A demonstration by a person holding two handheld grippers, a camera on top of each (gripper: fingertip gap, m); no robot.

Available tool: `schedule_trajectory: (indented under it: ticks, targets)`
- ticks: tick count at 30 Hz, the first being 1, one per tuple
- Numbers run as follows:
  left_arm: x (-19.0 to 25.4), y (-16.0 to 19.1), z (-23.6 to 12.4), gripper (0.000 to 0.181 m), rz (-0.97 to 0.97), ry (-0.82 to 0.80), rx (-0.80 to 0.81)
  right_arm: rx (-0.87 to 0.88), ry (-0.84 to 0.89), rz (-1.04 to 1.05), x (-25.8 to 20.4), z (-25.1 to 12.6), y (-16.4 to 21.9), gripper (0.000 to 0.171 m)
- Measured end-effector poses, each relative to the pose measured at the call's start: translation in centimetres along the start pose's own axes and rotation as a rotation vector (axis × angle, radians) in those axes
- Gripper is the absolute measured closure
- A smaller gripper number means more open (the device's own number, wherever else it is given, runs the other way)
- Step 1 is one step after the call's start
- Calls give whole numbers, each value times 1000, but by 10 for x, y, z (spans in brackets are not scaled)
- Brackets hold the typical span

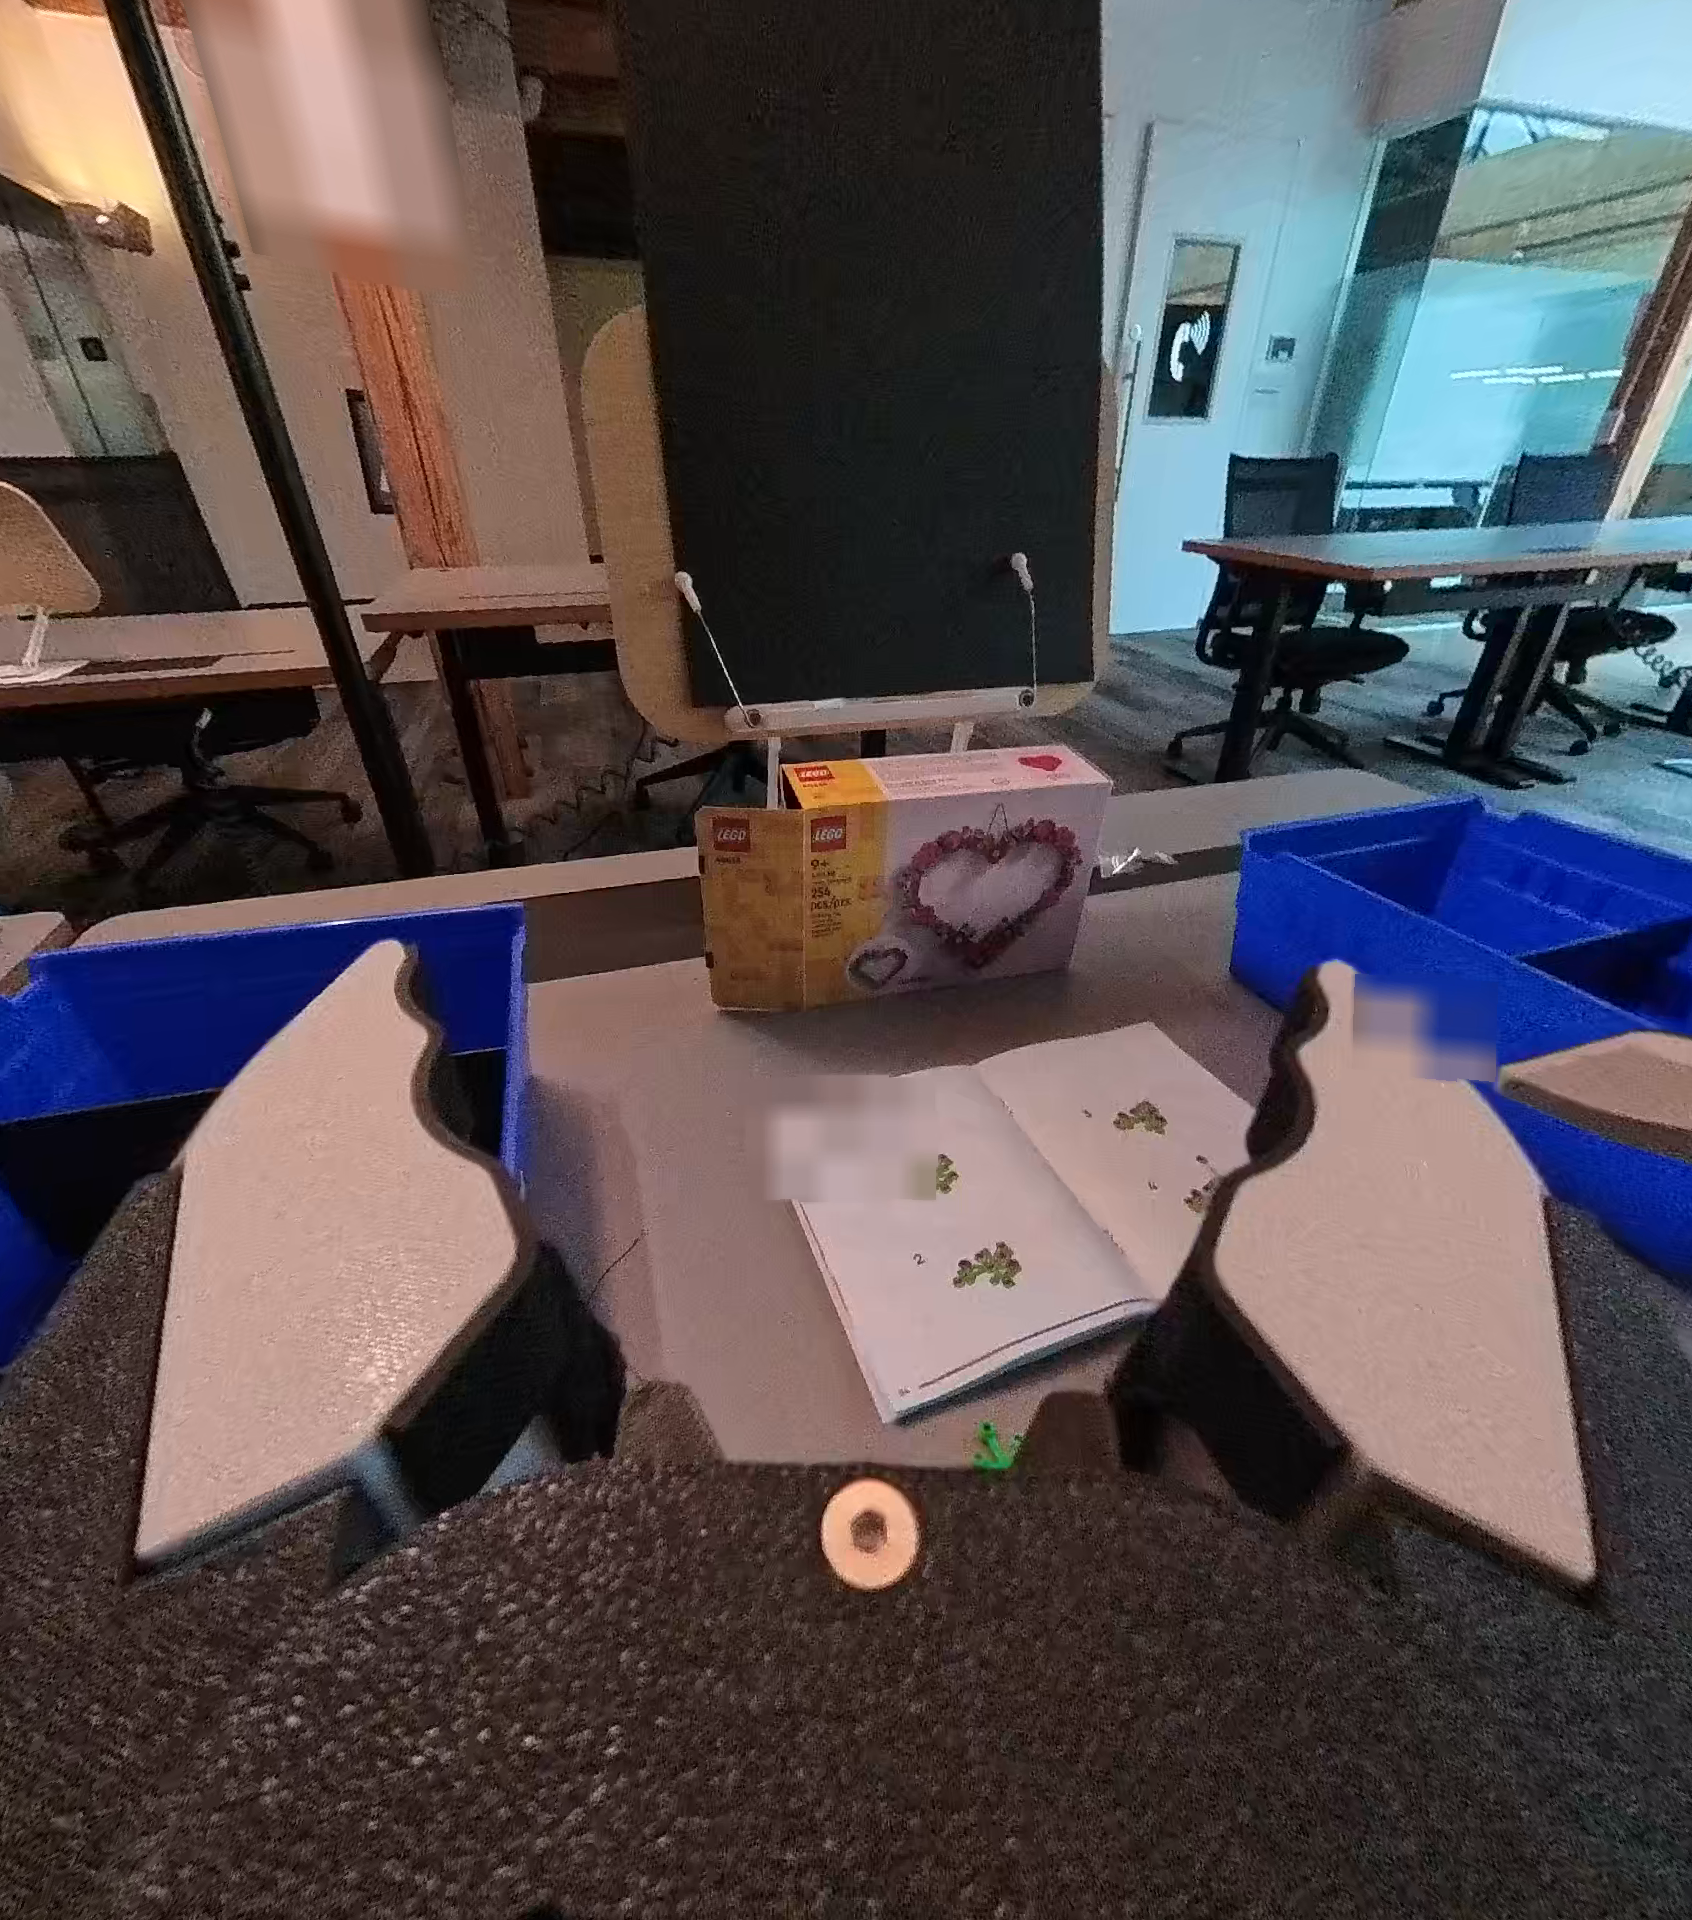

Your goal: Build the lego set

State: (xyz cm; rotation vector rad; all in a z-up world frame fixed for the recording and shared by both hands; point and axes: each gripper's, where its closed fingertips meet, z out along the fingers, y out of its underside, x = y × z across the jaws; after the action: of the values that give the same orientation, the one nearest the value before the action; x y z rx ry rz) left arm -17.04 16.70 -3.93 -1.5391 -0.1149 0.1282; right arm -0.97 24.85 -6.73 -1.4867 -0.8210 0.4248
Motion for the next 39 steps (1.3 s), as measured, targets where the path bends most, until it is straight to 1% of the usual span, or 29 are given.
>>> schedule_trajectory:
  ticks: [4, 7, 8, 11, 14, 18, 20, 24, 27, 29, 30, 32, 33, 34, 35, 36, 37, 38, 39]
  targets:
    - [-3, 17, 12, 35, 85, 71, -70, -56, -73, -57, 24, 1, 16, 28]
    - [-12, 44, 30, 35, 152, 122, -188, -50, -116, -36, 46, 7, 28, 37]
    - [-16, 47, 34, 35, 169, 131, -205, -63, -130, -23, 53, 10, 33, 39]
    - [-25, 45, 43, 34, 202, 113, -210, -122, -138, -16, 73, 12, 42, 40]
    - [-25, 38, 47, 35, 175, 129, -173, -122, -113, -33, 85, 2, 43, 42]
    - [-8, 49, 41, 35, 196, 195, -168, -90, -136, 4, 72, -15, 53, 50]
    - [-7, 55, 35, 36, 223, 203, -185, -117, -161, 3, 61, -20, 63, 52]
    - [-6, 65, 27, 35, 158, 243, -226, -130, -200, 32, 50, -23, 72, 57]
    - [2, 72, 24, 35, 162, 265, -237, -127, -270, 82, 37, -25, 77, 62]
    - [14, 79, 21, 35, 152, 324, -250, -158, -338, 115, 24, -26, 86, 61]
    - [25, 82, 17, 38, 142, 387, -245, -170, -370, 126, 18, -27, 91, 61]
    - [42, 91, 11, 51, 118, 497, -232, -203, -424, 147, 6, -29, 101, 55]
    - [47, 96, 8, 64, 115, 531, -226, -226, -449, 161, 1, -29, 107, 49]
    - [49, 100, 8, 79, 111, 539, -215, -246, -472, 175, -4, -30, 112, 45]
    - [49, 102, 7, 95, 110, 540, -197, -258, -494, 185, -9, -31, 115, 45]
    - [51, 102, 5, 119, 115, 560, -173, -262, -506, 190, -12, -31, 117, 47]
    - [53, 101, 2, 142, 117, 582, -147, -261, -511, 196, -14, -31, 118, 53]
    - [53, 100, -1, 170, 109, 595, -133, -252, -513, 201, -15, -31, 117, 66]
    - [52, 100, -3, 181, 98, 607, -133, -229, -529, 205, -17, -32, 114, 89]
